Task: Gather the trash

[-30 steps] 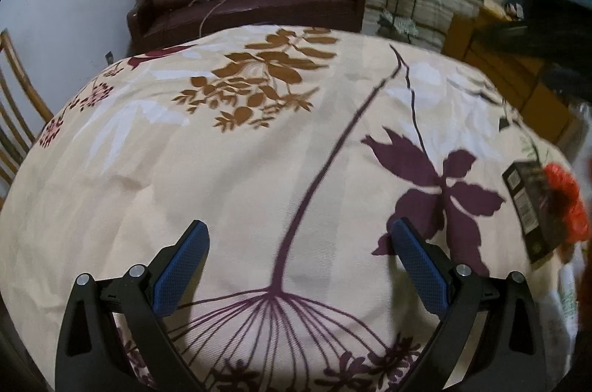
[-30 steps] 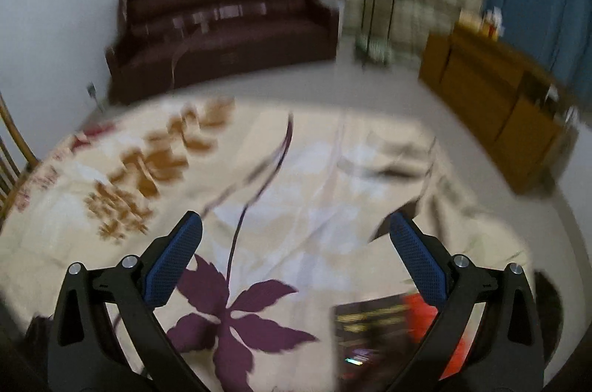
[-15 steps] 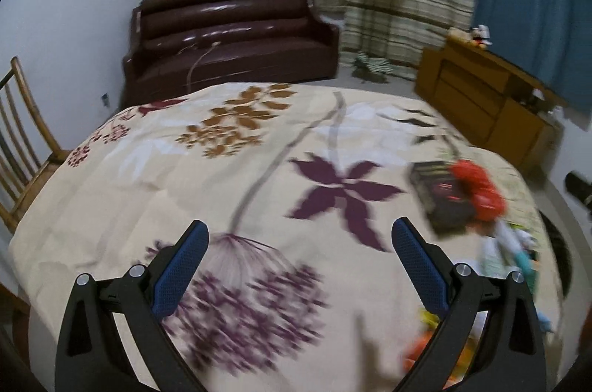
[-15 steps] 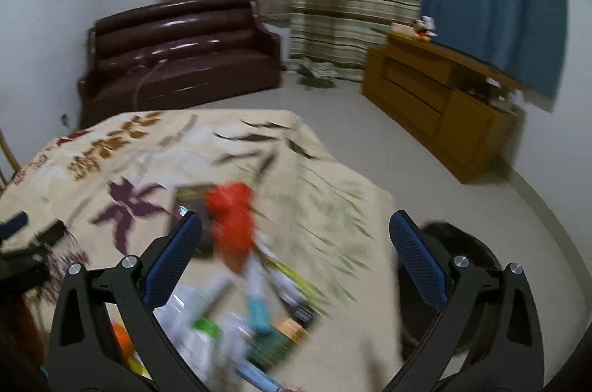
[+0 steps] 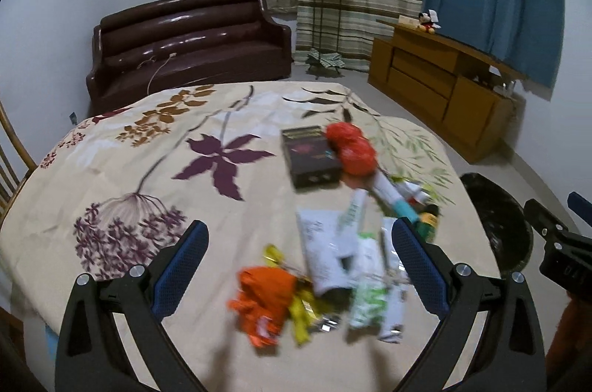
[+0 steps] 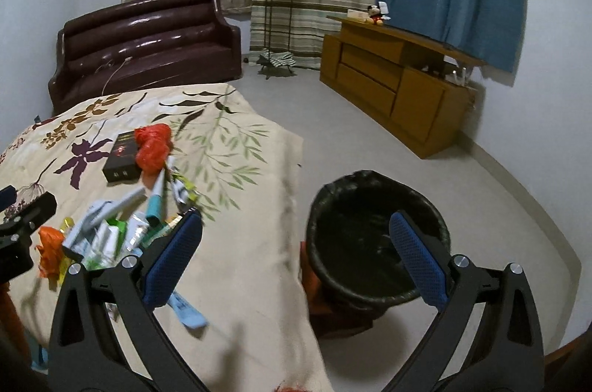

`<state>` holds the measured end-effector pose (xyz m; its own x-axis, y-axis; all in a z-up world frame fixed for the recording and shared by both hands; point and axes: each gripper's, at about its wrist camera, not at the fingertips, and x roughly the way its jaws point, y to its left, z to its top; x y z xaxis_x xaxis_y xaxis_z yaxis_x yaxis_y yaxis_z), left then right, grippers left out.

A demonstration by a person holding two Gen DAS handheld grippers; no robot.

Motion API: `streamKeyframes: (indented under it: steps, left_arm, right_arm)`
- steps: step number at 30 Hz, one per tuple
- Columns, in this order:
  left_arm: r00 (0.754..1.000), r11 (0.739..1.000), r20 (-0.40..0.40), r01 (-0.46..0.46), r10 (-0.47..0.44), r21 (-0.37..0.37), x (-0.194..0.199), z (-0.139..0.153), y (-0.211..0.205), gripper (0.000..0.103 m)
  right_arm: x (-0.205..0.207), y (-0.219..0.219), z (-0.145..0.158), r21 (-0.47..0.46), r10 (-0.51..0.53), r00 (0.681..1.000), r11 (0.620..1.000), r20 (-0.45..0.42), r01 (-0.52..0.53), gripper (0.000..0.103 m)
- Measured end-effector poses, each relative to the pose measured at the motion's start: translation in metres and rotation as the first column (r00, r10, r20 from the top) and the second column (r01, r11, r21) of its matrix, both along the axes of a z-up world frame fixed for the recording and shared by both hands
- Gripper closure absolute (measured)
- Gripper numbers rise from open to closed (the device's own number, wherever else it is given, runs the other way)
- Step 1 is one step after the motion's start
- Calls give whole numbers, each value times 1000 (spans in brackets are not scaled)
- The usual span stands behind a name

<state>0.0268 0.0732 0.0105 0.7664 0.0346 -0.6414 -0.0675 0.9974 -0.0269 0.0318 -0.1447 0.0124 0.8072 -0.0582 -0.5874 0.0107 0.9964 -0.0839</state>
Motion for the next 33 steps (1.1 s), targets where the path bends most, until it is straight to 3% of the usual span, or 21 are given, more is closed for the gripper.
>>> streamKeyframes:
  steps: [6, 33]
  left_arm:
    - [1000, 1000, 5, 1, -1, 15, -10, -4, -25, 6]
    - [1000, 998, 3, 15, -16, 58, -18, -13, -74, 6]
  right_arm:
    - [-11, -17, -5, -21, -5, 999, 1000, 36, 5, 4]
    - [-25, -50, -22, 51, -3, 1000, 999, -7, 3, 4]
